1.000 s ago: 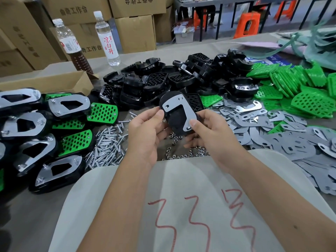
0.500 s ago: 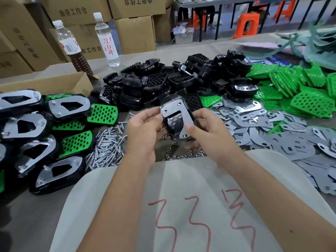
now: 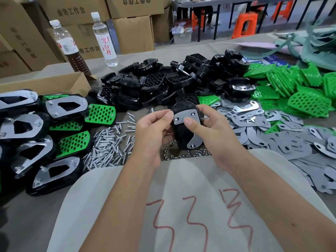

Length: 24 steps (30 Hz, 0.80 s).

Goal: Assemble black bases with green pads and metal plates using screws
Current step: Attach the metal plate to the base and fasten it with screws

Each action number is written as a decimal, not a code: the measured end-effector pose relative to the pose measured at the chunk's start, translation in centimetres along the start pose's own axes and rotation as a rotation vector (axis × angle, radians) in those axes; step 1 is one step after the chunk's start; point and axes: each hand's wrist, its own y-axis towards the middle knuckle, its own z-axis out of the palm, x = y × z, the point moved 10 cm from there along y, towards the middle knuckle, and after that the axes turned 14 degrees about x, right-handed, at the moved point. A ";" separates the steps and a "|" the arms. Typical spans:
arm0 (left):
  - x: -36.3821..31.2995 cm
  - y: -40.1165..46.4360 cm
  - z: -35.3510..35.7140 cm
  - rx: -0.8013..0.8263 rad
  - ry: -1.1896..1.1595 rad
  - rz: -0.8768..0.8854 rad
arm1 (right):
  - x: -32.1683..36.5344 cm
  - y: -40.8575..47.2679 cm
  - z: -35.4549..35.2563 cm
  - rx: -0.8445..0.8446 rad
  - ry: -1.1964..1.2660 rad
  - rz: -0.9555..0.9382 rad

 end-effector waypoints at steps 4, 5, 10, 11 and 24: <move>-0.6 0.0 0.1 0.021 0.022 0.031 | 0.4 0.1 0.1 0.023 0.028 -0.027; -0.9 -0.1 0.3 0.032 0.030 0.052 | 0.3 0.1 0.1 0.024 0.032 -0.028; -2.7 -0.5 0.1 -0.021 0.105 0.201 | -0.3 0.1 -0.4 -0.036 0.003 -0.002; -2.9 -0.6 0.1 -0.031 0.120 0.220 | -0.3 0.1 -0.4 -0.042 0.012 -0.007; -2.6 -0.2 0.6 0.077 0.164 0.240 | -0.1 0.0 -0.9 -0.023 0.120 -0.005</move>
